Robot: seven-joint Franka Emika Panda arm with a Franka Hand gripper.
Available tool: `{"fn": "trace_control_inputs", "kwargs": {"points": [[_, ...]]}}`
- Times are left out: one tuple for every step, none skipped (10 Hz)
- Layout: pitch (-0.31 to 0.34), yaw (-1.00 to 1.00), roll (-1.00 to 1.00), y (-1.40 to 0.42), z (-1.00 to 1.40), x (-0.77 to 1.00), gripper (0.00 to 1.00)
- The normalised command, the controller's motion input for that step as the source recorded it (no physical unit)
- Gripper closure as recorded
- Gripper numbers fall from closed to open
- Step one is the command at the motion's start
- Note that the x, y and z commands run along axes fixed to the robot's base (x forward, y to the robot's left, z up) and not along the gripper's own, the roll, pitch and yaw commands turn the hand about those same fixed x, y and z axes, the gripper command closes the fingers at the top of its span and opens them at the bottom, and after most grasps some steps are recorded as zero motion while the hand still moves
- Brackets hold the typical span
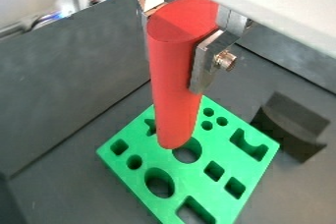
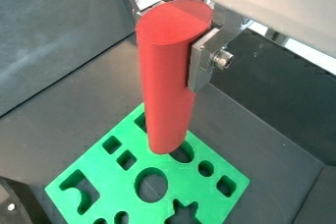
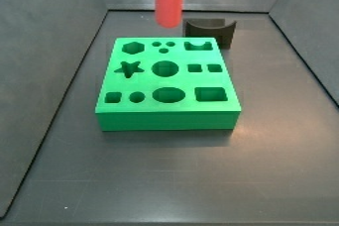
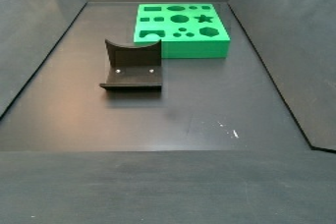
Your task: Insert the oval object.
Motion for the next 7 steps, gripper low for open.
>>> {"fn": "trace_control_inputs", "kwargs": {"points": [[-0.097,-1.0,-0.02,0.0,-0.72,-0.08,1.0],[-0.11,-1.0,-0.01,0.0,-0.73,-0.09,1.0],[-0.113,-1.0,-0.01,0.0,-0.73,-0.08,1.0],[-0.107,-1.0,-0.01,0.0,-0.72,-0.08,1.0],[0.0,-1.0,-0.07,-0.03,-0.27,0.0,1.0],[0.0,-1.0,-0.06,-0.02,-0.16,0.0,1.0],[0.0,-1.0,-0.06,-0.02,-0.17,0.0,1.0]]}}
